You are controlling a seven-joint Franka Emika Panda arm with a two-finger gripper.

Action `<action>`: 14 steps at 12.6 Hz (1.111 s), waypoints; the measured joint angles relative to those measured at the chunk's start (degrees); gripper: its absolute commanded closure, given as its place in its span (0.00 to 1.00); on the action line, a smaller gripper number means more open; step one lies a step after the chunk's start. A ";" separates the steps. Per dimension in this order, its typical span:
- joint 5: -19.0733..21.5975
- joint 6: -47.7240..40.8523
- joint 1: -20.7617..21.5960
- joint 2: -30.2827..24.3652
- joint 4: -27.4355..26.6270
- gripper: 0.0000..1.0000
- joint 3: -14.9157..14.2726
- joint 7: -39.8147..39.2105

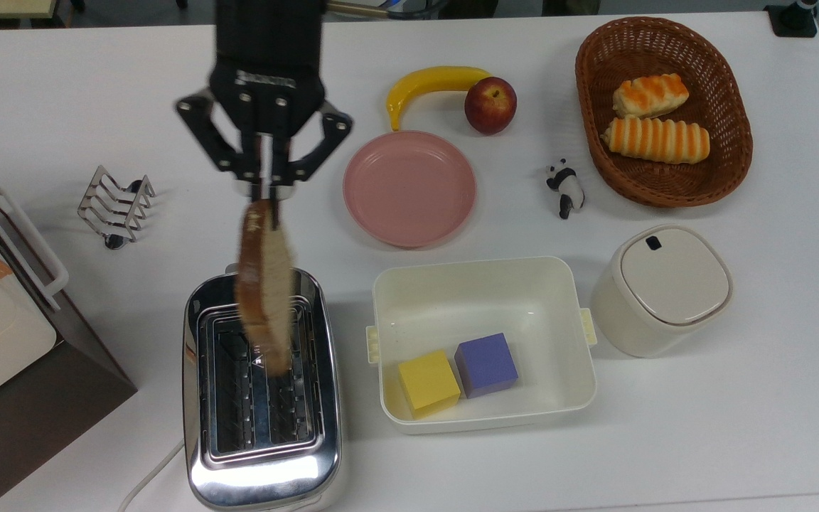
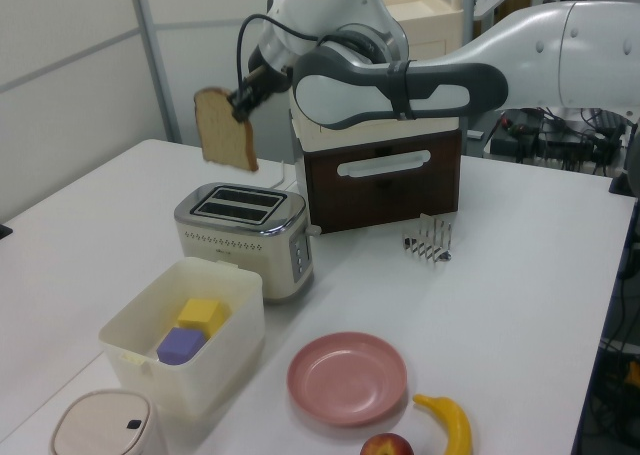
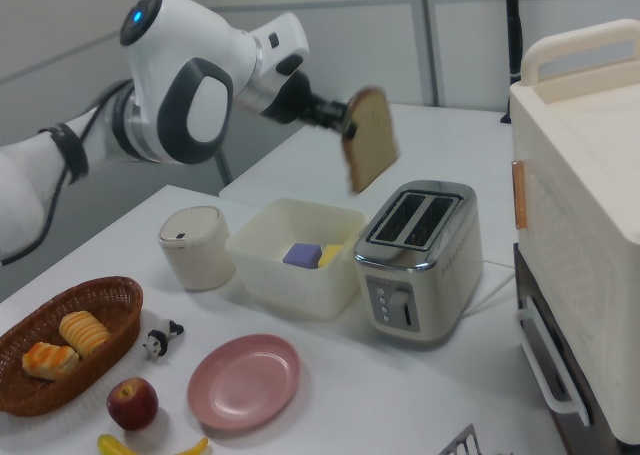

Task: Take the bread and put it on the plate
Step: 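Carry the toast slice over the pink plate and lower it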

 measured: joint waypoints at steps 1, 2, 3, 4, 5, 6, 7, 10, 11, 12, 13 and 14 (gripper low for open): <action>1.79 -6.66 0.94 -0.44 -0.02 1.00 0.14 -0.01; 3.32 -11.05 1.48 -0.70 -0.01 1.00 0.18 -0.84; 5.40 -16.05 1.84 -1.05 0.01 1.00 0.19 -2.77; 8.44 -23.07 2.06 -1.99 0.04 1.00 0.20 -6.76; 10.48 -30.36 2.04 -3.19 0.05 1.00 0.21 -11.59; 11.60 -38.58 2.03 -4.27 0.03 1.00 0.22 -16.62; 12.02 -44.12 2.04 -4.78 -0.02 1.00 0.27 -20.00; 12.30 -55.90 2.10 -4.79 -0.74 1.00 1.58 -28.11; 12.32 -57.31 2.15 -4.56 -1.34 1.00 2.09 -29.61; 12.41 -57.86 2.25 -4.08 -1.96 1.00 2.50 -30.73; 12.52 -57.88 2.91 -2.88 -2.63 0.99 2.74 -31.41; 12.53 -57.88 3.39 -1.83 -2.87 0.98 2.77 -31.52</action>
